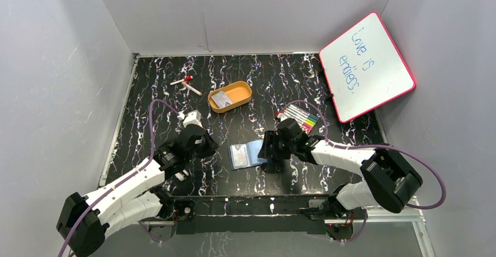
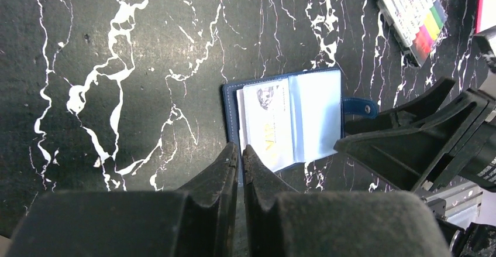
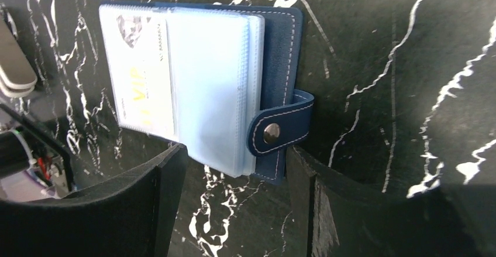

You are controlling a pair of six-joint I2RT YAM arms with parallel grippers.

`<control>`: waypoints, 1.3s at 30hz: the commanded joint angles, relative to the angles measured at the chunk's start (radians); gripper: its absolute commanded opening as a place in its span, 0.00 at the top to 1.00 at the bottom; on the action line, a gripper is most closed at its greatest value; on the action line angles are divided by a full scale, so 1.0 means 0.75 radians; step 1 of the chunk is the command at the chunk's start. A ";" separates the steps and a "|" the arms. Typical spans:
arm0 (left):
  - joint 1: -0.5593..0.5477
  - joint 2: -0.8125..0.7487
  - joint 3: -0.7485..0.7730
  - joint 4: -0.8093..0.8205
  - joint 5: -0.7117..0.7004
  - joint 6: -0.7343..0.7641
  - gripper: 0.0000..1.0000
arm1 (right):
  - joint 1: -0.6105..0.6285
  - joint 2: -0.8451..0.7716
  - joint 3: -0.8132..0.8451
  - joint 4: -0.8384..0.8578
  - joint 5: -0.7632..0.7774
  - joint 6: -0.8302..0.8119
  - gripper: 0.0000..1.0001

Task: Put the credit cards into the card holder
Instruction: Adjust the card holder at the center of the board, then pick up the credit card from the storage box.

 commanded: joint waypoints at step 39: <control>0.472 0.046 0.188 -0.178 0.168 0.129 0.49 | -0.247 1.103 1.564 0.129 -0.228 -0.477 0.29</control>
